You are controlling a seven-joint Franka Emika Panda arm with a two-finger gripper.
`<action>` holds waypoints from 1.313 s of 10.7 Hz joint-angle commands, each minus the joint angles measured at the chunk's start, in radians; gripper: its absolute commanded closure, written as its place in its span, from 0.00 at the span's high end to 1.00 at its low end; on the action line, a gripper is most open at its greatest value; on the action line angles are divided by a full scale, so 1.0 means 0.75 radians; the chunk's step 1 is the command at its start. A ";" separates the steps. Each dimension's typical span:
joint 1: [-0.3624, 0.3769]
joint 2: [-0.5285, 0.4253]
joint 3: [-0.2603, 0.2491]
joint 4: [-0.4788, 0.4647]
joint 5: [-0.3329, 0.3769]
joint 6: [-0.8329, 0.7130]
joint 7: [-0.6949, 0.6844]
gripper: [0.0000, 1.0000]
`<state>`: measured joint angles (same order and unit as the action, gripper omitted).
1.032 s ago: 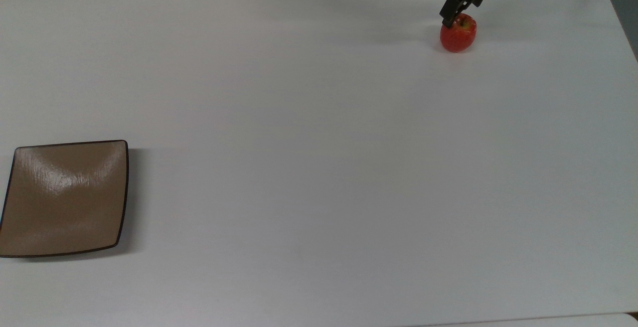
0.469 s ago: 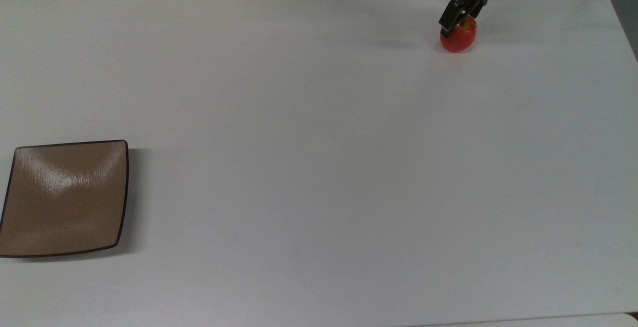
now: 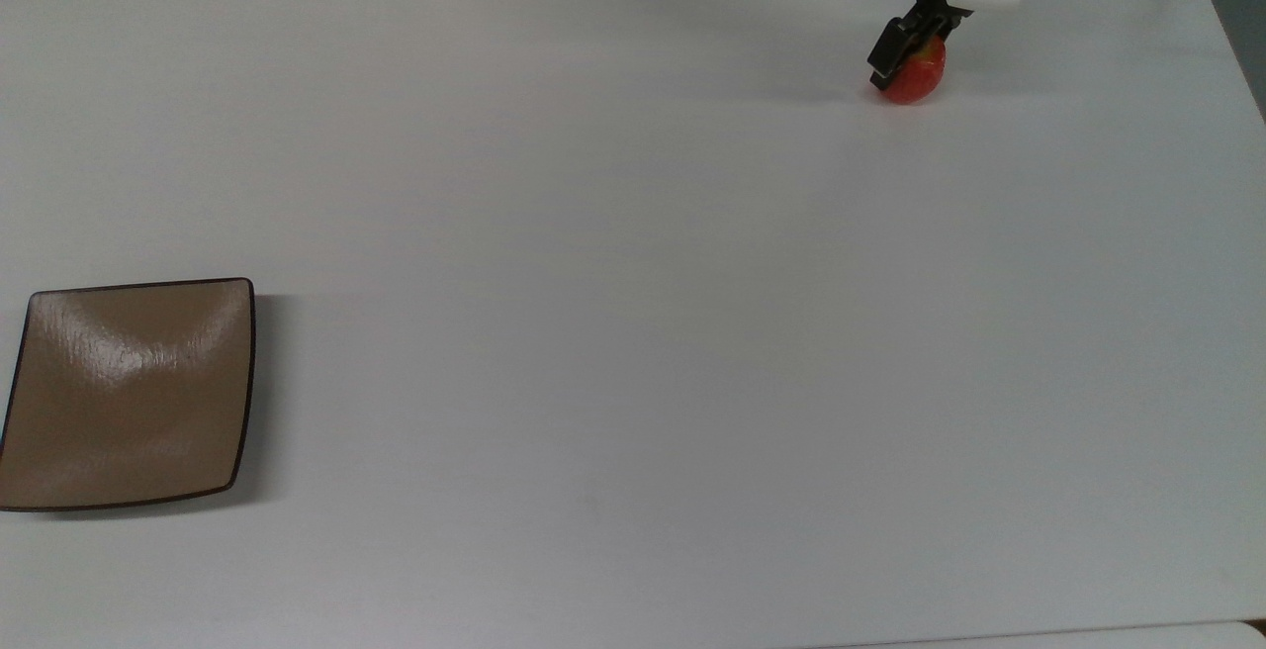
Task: Apples placed on a ceramic plate
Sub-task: 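Close the gripper on the red apple and lift it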
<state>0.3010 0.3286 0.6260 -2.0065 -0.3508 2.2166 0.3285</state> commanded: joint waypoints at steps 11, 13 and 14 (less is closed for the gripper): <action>-0.174 -0.219 -0.108 0.302 0.242 -0.488 0.004 0.42; -0.174 -0.225 -0.286 0.494 0.377 -0.647 -0.096 0.42; -0.172 -0.223 -0.374 0.578 0.422 -0.715 -0.167 0.42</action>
<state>0.1602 0.1566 0.4772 -1.7161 -0.1250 1.8045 0.3032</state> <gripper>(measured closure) 0.242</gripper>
